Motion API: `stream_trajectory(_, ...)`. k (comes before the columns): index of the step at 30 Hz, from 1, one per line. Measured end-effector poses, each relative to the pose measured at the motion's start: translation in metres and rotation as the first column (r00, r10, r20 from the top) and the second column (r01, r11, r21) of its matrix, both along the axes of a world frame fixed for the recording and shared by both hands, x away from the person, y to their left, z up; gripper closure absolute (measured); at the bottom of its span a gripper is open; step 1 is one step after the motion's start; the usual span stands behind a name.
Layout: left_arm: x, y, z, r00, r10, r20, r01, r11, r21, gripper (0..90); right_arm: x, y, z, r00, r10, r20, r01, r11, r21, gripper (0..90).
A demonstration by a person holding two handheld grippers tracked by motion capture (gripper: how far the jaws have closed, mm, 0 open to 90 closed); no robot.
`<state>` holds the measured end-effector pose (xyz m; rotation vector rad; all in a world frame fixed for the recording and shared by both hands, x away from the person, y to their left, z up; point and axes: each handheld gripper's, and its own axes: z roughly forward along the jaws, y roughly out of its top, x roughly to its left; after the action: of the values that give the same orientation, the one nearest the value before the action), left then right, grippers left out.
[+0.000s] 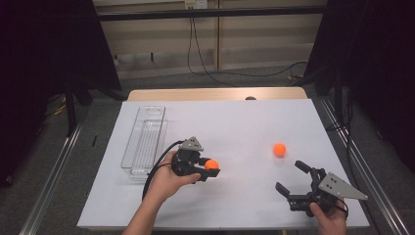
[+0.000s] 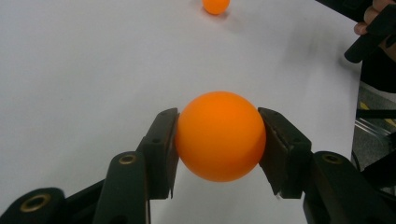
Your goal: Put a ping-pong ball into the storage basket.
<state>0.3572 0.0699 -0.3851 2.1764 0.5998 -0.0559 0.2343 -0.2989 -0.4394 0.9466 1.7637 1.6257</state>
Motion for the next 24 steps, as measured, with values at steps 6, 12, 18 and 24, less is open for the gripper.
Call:
stream_trajectory(6, 0.0012, 0.0024, 0.0023, 1.0000, 0.005, -0.005, -0.005, 1.0000, 0.001, 50.9, 0.0000, 0.0001, -0.0001, 1.0000, 0.000, -0.001, 0.000, 1.000, -0.001, 1.0)
stream_trajectory(12, 0.0023, 0.0044, 0.0030, 0.9999, 0.010, -0.005, -0.010, 0.9999, -0.004, 50.9, -0.0004, 0.0004, 0.0002, 1.0000, 0.001, 0.000, -0.001, 1.000, 0.001, 1.0)
stream_trajectory(18, 0.0051, 0.0081, 0.0029, 0.9998, 0.017, -0.014, -0.017, 0.9999, -0.003, 50.9, -0.0004, 0.0004, 0.0001, 1.0000, 0.001, -0.001, -0.001, 1.000, 0.000, 1.0)
stream_trajectory(24, 0.0061, 0.0092, 0.0024, 0.9996, 0.018, -0.021, -0.019, 0.9998, -0.009, 50.9, -0.0007, 0.0003, 0.0001, 1.0000, 0.001, -0.002, -0.001, 1.000, 0.000, 1.0)
